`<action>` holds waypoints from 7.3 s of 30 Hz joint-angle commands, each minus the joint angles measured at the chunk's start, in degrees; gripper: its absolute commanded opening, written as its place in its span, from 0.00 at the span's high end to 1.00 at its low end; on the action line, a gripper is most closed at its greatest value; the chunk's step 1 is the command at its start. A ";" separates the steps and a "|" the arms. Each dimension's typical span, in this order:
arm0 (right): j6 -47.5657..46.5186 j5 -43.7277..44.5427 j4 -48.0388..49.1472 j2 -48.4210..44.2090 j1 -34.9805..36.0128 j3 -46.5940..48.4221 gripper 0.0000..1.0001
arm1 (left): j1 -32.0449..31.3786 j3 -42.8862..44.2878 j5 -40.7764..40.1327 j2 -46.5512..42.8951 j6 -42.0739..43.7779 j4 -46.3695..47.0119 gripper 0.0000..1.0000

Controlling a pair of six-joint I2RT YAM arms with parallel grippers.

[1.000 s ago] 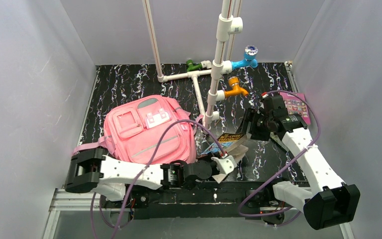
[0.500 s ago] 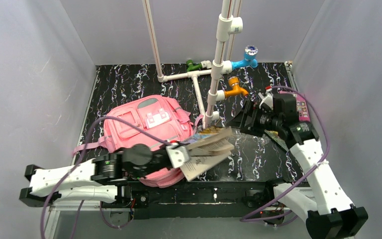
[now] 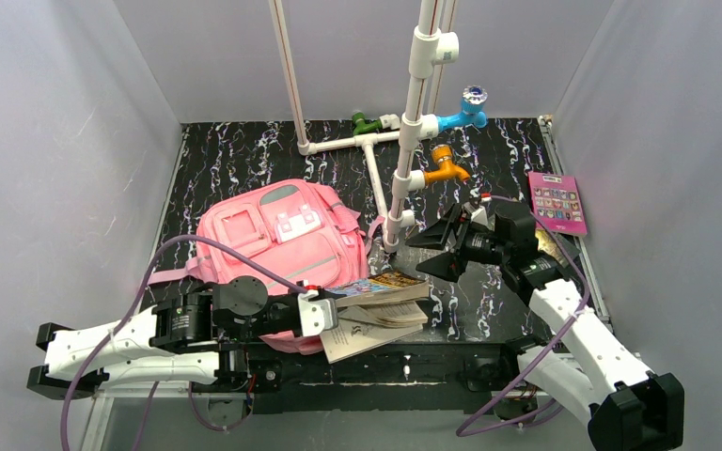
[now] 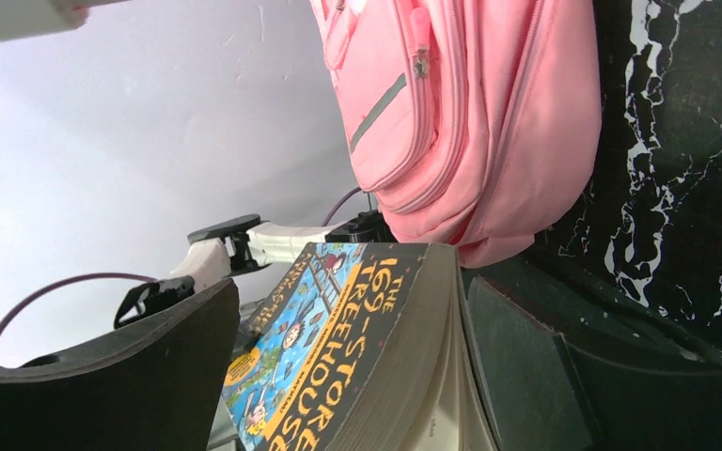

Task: Pack the student bag
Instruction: Pick up the book from the center of the board, then place the book in the student bag, then adjust the student bag at the center of the board.

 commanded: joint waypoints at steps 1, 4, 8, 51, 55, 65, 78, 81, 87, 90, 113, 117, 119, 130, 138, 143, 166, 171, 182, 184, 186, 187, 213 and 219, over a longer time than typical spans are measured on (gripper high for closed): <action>-0.12 1.13 2.66 1.28 1.21 0.46 0.02 | 0.05 0.82 1.88 -1.55 -0.55 4.16 1.00; -13.45 2.37 -8.77 4.99 4.01 6.02 0.01 | 0.05 0.86 2.34 -1.96 -0.35 5.03 1.00; -9.23 -1.03 0.05 6.58 9.86 2.20 0.01 | 0.05 1.56 2.57 -1.84 0.81 4.88 1.00; -1.71 15.22 12.21 -1.38 22.02 -7.73 0.99 | 0.14 6.37 -11.90 -8.10 -29.85 -17.52 0.02; -7.39 16.32 -1.52 -2.60 22.03 -5.51 0.99 | 0.13 11.59 -28.55 3.33 -34.29 -29.57 0.02; -18.83 31.53 -34.29 -10.06 22.02 7.11 0.99 | 0.16 7.25 -34.20 27.15 -37.29 -27.80 0.02; -17.24 27.84 -27.66 -10.43 22.03 2.02 0.99 | -3.18 4.56 -34.43 36.43 -40.36 -22.61 0.02; -17.80 27.05 -28.53 -8.40 22.03 3.45 0.99 | -3.51 6.13 -33.57 37.79 -41.82 -25.26 0.02; -18.39 26.98 -28.01 -8.54 21.98 4.06 0.99 | -3.49 8.88 -37.35 44.63 -45.50 -30.32 0.36; -16.99 26.12 -27.86 -8.62 22.00 4.45 0.99 | -3.55 11.74 -38.95 49.39 -47.31 -34.60 0.48; 0.00 11.80 -5.21 -8.22 22.18 -0.76 0.99 | 0.52 14.87 -40.92 19.40 -40.99 -25.55 1.00; 11.29 14.00 12.41 -11.05 23.68 -5.59 0.99 | 0.85 11.55 -39.56 11.14 -37.31 -15.75 1.00; 13.40 13.87 17.36 -9.04 23.97 -6.49 0.99 | 1.51 10.27 -39.83 9.17 -35.98 -12.67 1.00; 24.33 34.33 39.37 8.62 37.10 -6.03 0.99 | 2.95 18.39 -37.90 15.27 -34.45 -15.92 1.00; 22.79 65.04 47.35 15.08 46.11 -3.82 0.99 | 2.96 16.59 -33.04 12.28 -35.17 -16.28 1.00; 21.68 78.43 50.47 20.68 49.22 -2.76 0.99 | 2.99 16.20 -30.07 10.65 -36.22 -16.30 1.00; -14.98 36.75 44.23 39.90 52.09 6.31 0.33 | 3.04 15.61 -31.62 10.01 -36.59 -17.28 1.00; -18.08 32.95 48.22 40.84 51.91 5.40 0.34 | 3.08 16.08 -30.99 10.50 -37.24 -18.12 1.00; -20.48 43.15 56.05 54.43 51.98 19.58 0.84 | 3.03 15.58 -30.45 10.92 -39.43 -19.06 1.00; -22.77 49.39 53.58 55.59 51.98 22.24 0.77 | 3.03 14.98 -31.10 10.87 -39.66 -19.32 1.00; -25.09 54.51 50.96 55.60 51.92 22.83 0.63 | 3.03 13.41 -32.62 10.43 -40.31 -19.61 1.00; -26.72 56.15 49.02 55.13 51.91 22.88 0.58 | 3.03 12.93 -33.23 10.11 -40.64 -19.89 1.00; -32.91 61.49 8.20 15.77 52.09 3.16 0.21 | 4.35 6.18 -46.20 3.23 -62.78 -38.31 1.00; -36.65 63.56 7.50 23.29 51.87 10.76 0.29 | 4.35 7.00 -50.42 -2.14 -65.46 -41.00 1.00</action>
